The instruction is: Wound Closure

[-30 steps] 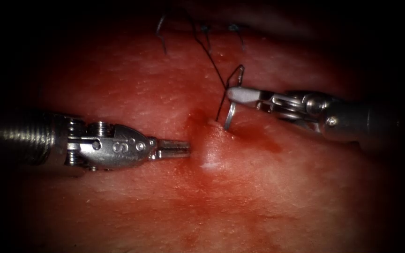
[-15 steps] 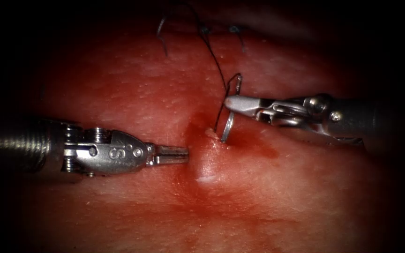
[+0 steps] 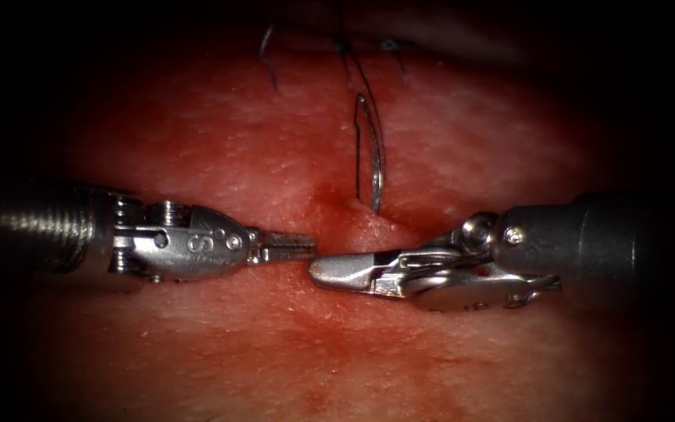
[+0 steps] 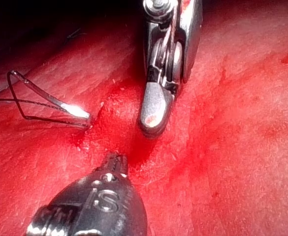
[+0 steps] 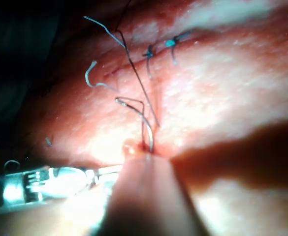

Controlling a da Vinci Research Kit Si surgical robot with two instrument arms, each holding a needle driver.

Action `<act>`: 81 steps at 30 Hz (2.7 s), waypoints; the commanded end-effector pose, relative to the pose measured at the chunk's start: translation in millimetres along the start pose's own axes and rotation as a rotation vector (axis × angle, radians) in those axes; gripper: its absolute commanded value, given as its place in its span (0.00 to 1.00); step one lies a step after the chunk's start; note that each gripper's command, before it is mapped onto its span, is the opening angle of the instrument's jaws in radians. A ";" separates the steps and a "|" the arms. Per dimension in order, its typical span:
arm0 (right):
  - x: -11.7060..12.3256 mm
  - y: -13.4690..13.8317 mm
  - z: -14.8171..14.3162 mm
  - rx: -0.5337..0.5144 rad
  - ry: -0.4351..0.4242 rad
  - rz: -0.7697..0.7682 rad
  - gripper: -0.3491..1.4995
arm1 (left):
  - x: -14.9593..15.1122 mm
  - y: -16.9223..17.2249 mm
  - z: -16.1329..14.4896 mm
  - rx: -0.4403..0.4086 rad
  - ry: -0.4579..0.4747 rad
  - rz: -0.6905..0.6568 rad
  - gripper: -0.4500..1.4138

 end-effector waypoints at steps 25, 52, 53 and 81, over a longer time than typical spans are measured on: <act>7.4 -8.8 -4.8 -0.245 -0.033 -1.387 0.68 | 0.1 -0.1 0.3 -0.004 0.001 0.000 0.15; 13.5 -2.2 -1.4 -0.437 0.076 -1.383 0.98 | 0.0 0.0 0.4 -0.007 0.003 0.001 0.17; 13.6 -2.2 -1.4 -0.442 0.082 -1.380 0.98 | 0.0 0.0 0.4 -0.006 0.002 0.001 0.17; 13.6 -2.3 -0.7 -0.384 0.073 -1.329 0.74 | 0.1 0.2 0.4 -0.010 0.005 0.000 0.17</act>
